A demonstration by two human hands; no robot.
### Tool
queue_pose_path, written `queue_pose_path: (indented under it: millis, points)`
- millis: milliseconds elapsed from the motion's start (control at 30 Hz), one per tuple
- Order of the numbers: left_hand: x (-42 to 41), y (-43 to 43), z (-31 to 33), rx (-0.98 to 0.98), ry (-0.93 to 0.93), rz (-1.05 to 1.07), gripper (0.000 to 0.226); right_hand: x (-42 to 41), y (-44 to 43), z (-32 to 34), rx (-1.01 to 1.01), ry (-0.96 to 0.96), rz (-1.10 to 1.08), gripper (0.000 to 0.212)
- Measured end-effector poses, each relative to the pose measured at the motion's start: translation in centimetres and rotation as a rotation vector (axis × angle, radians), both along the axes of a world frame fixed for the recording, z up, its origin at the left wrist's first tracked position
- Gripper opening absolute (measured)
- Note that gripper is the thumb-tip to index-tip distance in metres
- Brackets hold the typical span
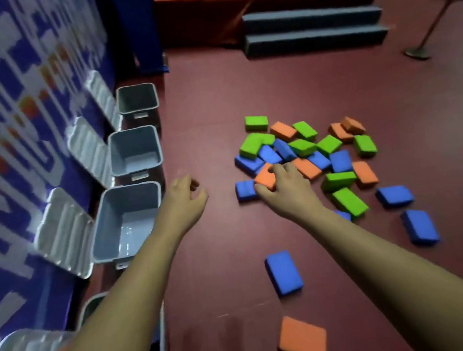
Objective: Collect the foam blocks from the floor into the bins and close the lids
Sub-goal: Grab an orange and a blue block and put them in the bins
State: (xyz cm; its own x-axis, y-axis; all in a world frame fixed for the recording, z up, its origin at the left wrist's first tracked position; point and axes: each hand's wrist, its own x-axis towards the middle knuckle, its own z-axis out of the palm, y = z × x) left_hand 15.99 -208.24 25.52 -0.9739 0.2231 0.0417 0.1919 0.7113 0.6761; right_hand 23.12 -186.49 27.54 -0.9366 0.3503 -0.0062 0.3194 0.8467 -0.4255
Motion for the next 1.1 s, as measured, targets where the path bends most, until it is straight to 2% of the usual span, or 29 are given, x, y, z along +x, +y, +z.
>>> queue_pose_path:
  millis: [233,500,667,867,967,1033,1100]
  points:
    - [4.2,19.7,-8.2,-0.070,-0.150,-0.285,0.020,8.6,17.3,-7.5,-0.036,-0.160,-0.246,0.056]
    - [9.8,34.3,-26.2,-0.135,-0.306,-0.350,0.015,12.8,30.5,-24.7,-0.020,-0.412,-0.213,0.057]
    - [12.3,36.1,-42.1,-0.235,-0.452,-0.361,0.008,15.2,32.6,-40.5,-0.082,-0.553,-0.189,0.056]
    - [15.3,36.1,-62.6,-0.391,-0.634,-0.409,0.011,18.6,32.6,-62.3,-0.167,-0.743,-0.204,0.059]
    - [16.8,35.5,-70.3,-0.436,-0.721,-0.414,0.014,20.6,32.1,-70.6,-0.261,-0.818,-0.265,0.060]
    - [18.0,35.0,-75.8,-0.498,-0.798,-0.375,0.022,22.1,31.7,-76.8,-0.397,-0.863,-0.362,0.062]
    - [19.0,34.3,-80.4,-0.579,-0.892,-0.267,0.040,23.7,31.2,-82.0,-0.518,-0.902,-0.489,0.060]
